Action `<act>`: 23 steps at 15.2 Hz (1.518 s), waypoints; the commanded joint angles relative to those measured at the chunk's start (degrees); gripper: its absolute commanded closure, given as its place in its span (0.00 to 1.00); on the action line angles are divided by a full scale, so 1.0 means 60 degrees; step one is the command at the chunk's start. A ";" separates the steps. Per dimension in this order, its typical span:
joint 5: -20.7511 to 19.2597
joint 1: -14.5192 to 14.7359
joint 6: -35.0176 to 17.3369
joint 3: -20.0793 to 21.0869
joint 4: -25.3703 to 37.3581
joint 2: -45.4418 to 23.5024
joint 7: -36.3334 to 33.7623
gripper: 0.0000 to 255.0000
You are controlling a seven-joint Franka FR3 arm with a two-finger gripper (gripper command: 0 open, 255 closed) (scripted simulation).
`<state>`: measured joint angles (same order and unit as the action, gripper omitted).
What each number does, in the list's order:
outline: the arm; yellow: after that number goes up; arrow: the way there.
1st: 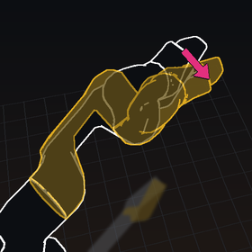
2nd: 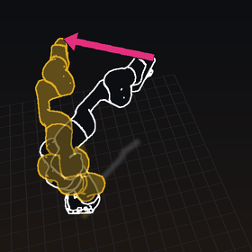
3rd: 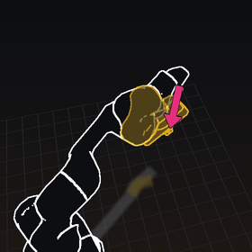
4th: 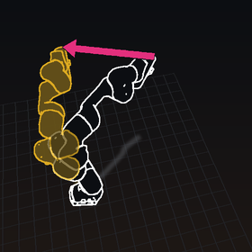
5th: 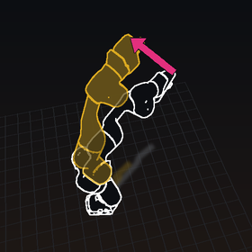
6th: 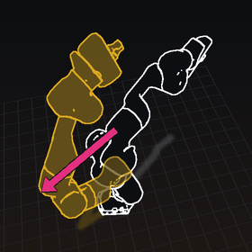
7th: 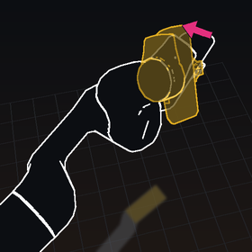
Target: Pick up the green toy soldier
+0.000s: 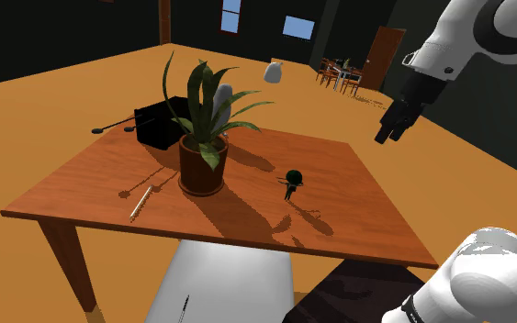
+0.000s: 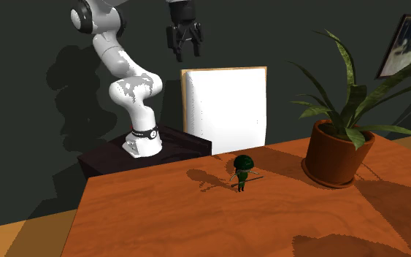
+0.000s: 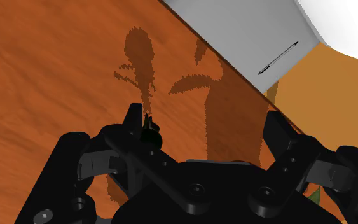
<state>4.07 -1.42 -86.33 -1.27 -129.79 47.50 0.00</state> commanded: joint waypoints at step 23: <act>0.1001 -0.0060 -0.7027 -0.0784 -0.0995 -0.5712 0.0773 0.00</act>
<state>9.51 -1.78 -126.99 -5.60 -136.51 15.35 4.07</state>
